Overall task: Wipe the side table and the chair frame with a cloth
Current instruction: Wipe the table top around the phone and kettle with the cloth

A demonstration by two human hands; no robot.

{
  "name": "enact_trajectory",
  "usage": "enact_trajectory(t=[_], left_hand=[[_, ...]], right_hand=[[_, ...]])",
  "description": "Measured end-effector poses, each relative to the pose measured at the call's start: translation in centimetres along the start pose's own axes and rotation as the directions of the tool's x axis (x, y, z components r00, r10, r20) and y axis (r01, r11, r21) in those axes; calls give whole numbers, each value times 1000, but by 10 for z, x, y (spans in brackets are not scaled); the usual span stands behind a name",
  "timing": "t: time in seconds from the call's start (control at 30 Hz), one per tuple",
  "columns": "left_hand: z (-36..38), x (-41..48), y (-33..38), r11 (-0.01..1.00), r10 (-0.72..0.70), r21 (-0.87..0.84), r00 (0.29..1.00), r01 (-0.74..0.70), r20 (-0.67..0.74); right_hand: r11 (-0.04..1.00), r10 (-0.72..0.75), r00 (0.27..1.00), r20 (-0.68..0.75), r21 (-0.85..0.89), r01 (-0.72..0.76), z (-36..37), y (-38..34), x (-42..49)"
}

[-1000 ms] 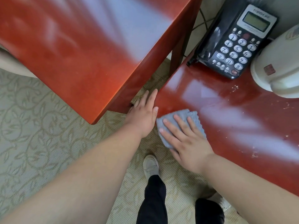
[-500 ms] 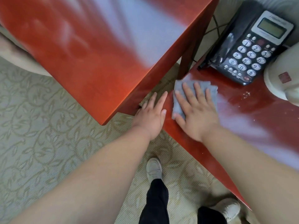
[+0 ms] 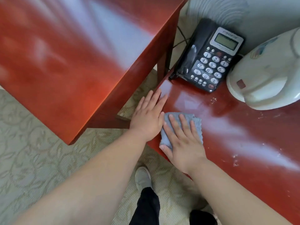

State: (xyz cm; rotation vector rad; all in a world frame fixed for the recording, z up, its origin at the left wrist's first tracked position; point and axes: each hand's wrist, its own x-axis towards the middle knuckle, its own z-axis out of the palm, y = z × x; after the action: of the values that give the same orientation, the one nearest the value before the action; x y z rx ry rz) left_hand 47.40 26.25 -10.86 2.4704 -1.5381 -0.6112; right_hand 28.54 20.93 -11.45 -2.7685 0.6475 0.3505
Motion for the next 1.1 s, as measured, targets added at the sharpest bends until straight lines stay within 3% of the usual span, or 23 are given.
enact_trajectory(t=[0.23, 0.37, 0.5, 0.67, 0.77, 0.87, 0.97, 1.1], left_hand=[[11, 9, 1, 995, 0, 100, 1000, 2, -19], [13, 10, 2, 994, -16, 111, 998, 23, -63], [12, 9, 3, 991, -34, 129, 997, 42, -65], [11, 9, 3, 989, -56, 135, 997, 64, -61], [10, 9, 4, 989, -66, 126, 995, 75, -72], [11, 10, 4, 988, -73, 130, 995, 81, -65], [10, 9, 4, 988, -81, 128, 995, 87, -50], [11, 8, 5, 989, -84, 120, 995, 91, -62]], right_hand=[[1000, -15, 997, -81, -16, 14, -27, 58, 74], [997, 74, 987, -140, 40, -69, -30, 59, 79], [989, 143, 978, -155, 68, -134, -8, 33, 21], [999, 39, 998, -58, 23, -38, 21, 3, -69], [999, 26, 997, -75, 29, -24, 11, 16, -40], [995, 101, 983, -154, 41, -95, -8, 44, 28], [988, 152, 979, -137, 32, -149, -23, 64, 74], [979, 203, 965, -164, 57, -196, -16, 60, 48]])
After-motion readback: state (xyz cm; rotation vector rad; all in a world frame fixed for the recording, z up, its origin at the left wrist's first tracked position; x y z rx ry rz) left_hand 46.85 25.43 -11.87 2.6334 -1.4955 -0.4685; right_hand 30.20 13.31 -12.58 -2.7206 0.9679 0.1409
